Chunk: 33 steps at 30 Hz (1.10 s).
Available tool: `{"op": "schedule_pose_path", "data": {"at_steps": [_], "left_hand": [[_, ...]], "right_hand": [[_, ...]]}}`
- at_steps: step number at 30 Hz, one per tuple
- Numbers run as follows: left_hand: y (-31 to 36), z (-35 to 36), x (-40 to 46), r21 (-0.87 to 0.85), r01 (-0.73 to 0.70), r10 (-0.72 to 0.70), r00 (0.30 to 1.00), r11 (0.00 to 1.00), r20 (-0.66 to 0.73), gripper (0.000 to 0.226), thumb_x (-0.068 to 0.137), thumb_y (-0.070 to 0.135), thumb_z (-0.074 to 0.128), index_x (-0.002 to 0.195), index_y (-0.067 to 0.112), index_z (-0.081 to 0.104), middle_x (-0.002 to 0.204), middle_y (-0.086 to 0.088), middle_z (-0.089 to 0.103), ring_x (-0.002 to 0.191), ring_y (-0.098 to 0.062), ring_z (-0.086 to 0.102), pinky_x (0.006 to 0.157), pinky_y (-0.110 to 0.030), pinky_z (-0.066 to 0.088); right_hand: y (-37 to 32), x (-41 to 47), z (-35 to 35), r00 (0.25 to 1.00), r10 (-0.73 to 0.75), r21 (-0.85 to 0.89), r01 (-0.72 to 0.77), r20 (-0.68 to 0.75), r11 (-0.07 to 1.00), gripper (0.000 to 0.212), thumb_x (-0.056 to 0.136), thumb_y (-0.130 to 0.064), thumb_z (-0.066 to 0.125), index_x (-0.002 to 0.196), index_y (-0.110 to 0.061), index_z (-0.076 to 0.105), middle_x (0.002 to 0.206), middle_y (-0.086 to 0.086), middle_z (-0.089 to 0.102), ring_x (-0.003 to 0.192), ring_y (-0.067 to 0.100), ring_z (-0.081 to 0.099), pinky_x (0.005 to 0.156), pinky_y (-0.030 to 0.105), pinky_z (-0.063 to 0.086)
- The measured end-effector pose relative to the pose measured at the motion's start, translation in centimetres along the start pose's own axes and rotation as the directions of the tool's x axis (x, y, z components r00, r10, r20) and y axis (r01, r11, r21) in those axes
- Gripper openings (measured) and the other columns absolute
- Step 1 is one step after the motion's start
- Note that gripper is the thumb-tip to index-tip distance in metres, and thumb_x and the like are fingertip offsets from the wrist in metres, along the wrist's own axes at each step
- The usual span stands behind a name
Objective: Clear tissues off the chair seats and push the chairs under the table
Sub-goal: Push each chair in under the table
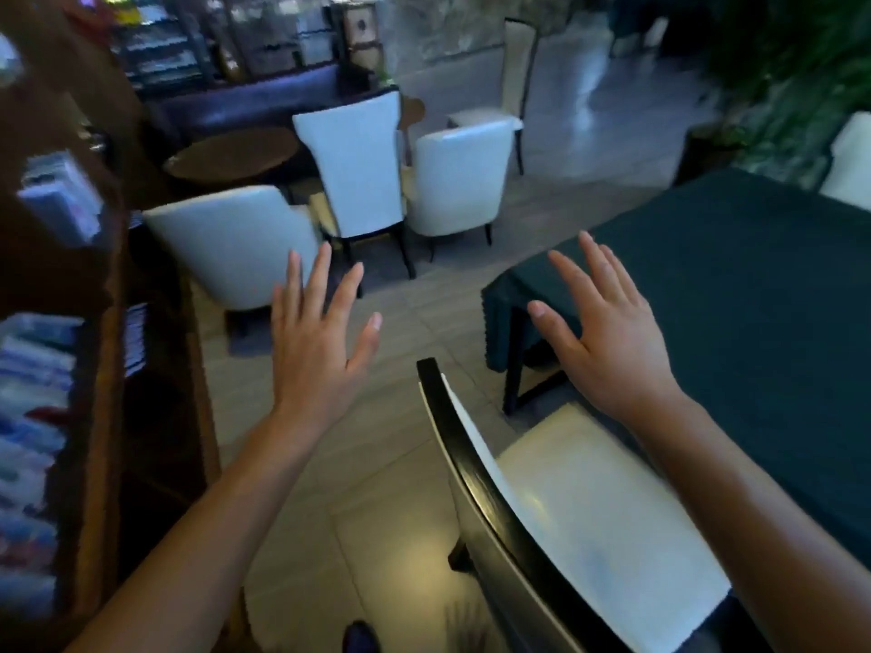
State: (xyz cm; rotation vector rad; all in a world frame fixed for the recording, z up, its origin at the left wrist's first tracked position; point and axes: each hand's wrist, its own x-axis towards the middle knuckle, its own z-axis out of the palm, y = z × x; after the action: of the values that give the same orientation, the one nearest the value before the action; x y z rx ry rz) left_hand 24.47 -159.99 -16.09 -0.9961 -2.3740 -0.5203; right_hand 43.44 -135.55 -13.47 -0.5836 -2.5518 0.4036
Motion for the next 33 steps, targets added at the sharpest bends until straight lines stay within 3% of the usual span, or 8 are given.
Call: {"op": "schedule_pose_path", "data": {"at_steps": [4,8,16,25,29,33], "left_hand": [[-0.3,5.3,4.3,-0.166,-0.143,0.155,0.986,0.976,0.061,0.059,0.104,0.05,0.039,0.156,0.021,0.04,0.171,-0.005,0.015,0.159,-0.03,0.001,0.124,-0.059,0.011],[0.0,7.4,8.4,-0.278,-0.335,0.351,0.936,0.9,0.008,0.058,0.104,0.046,0.043,0.154,0.018,0.042,0.169,-0.008,0.019,0.158,-0.034,0.005,0.125,-0.059,0.012],[1.6,8.6,10.6,-0.481,-0.481,0.549,0.836,0.733,-0.001,0.058,0.104,0.044,0.044,0.156,0.019,0.04,0.171,-0.007,0.015,0.158,-0.031,0.001,0.124,-0.06,0.013],[6.2,6.5,6.9,-0.617,-0.546,0.646,0.759,0.567,-0.078,0.056,0.103,0.042,0.044,0.154,0.018,0.043,0.17,-0.009,0.018,0.158,-0.033,0.003,0.126,-0.054,0.007],[5.8,5.4,4.5,-0.593,-0.543,0.658,0.752,0.595,-0.028,0.057,0.104,0.044,0.042,0.155,0.02,0.041,0.171,-0.006,0.015,0.159,-0.03,0.001,0.126,-0.055,0.008],[3.9,4.9,2.1,-0.588,-0.546,0.688,0.726,0.597,0.025,0.057,0.104,0.042,0.041,0.156,0.02,0.038,0.171,-0.004,0.013,0.159,-0.025,-0.001,0.127,-0.055,0.009]], "right_hand": [[0.9,-0.3,0.3,0.981,0.174,-0.087,-0.182,-0.089,0.98,0.067,0.102,-0.064,0.033,0.159,-0.029,0.031,0.171,0.001,0.011,0.158,0.021,0.006,0.125,0.049,0.022],[-1.0,-0.8,-0.1,0.922,0.347,-0.133,-0.371,-0.174,0.919,0.068,0.101,-0.066,0.031,0.159,-0.03,0.029,0.171,-0.002,0.009,0.158,0.019,0.005,0.124,0.05,0.024],[-5.5,-5.4,-0.7,0.796,0.514,-0.218,-0.59,-0.32,0.777,0.07,0.099,-0.067,0.031,0.159,-0.03,0.029,0.171,-0.002,0.009,0.158,0.019,0.006,0.123,0.051,0.026],[-8.9,-13.0,-3.3,0.681,0.585,-0.231,-0.716,-0.441,0.659,0.068,0.099,-0.062,0.036,0.159,-0.029,0.03,0.171,-0.002,0.01,0.158,0.019,0.007,0.122,0.048,0.025],[-9.7,-15.5,-3.8,0.684,0.588,-0.167,-0.702,-0.432,0.692,0.067,0.099,-0.061,0.038,0.158,-0.031,0.03,0.171,-0.004,0.01,0.158,0.018,0.007,0.122,0.049,0.026],[-10.7,-17.9,-2.7,0.71,0.577,-0.152,-0.674,-0.404,0.723,0.065,0.1,-0.06,0.038,0.159,-0.033,0.03,0.171,-0.005,0.009,0.158,0.015,0.004,0.122,0.041,0.018]]}}
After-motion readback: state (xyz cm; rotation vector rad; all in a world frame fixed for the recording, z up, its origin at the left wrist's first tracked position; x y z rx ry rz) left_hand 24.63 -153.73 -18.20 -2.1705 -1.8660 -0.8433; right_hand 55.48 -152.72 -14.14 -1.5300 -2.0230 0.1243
